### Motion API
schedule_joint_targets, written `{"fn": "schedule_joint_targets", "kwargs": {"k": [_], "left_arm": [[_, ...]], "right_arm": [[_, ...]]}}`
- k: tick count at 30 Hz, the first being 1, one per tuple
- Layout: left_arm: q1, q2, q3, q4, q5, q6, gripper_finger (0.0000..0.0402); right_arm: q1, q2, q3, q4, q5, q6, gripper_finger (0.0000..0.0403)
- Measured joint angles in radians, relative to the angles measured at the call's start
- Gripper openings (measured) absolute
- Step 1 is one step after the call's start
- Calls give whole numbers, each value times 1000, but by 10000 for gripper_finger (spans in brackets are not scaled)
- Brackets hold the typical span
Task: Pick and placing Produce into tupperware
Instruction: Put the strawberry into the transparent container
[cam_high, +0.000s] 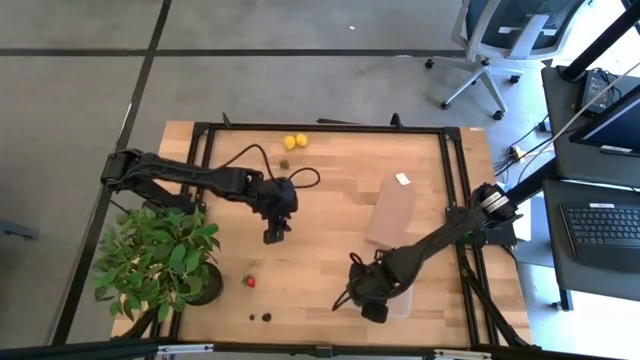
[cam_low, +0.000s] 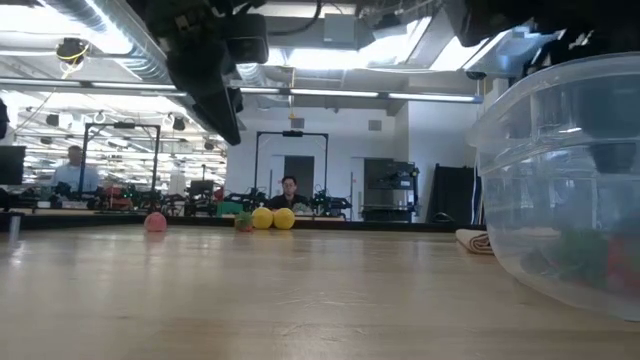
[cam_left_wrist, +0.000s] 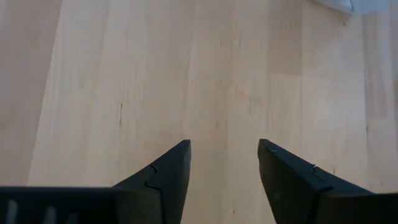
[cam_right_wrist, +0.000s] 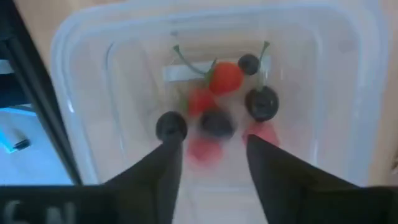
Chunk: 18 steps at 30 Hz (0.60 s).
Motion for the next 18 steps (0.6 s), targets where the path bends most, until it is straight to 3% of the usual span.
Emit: {"fn": "schedule_joint_targets", "kwargs": {"k": [9,18], "left_arm": [[-49,0,0,-19,-28,55,248],[-143,0,-1,-213,6,79,284]], "right_arm": [[-16,0,0,-14,-12,-27,291],[-27,-2,7,-137,-10,1,304]]}}
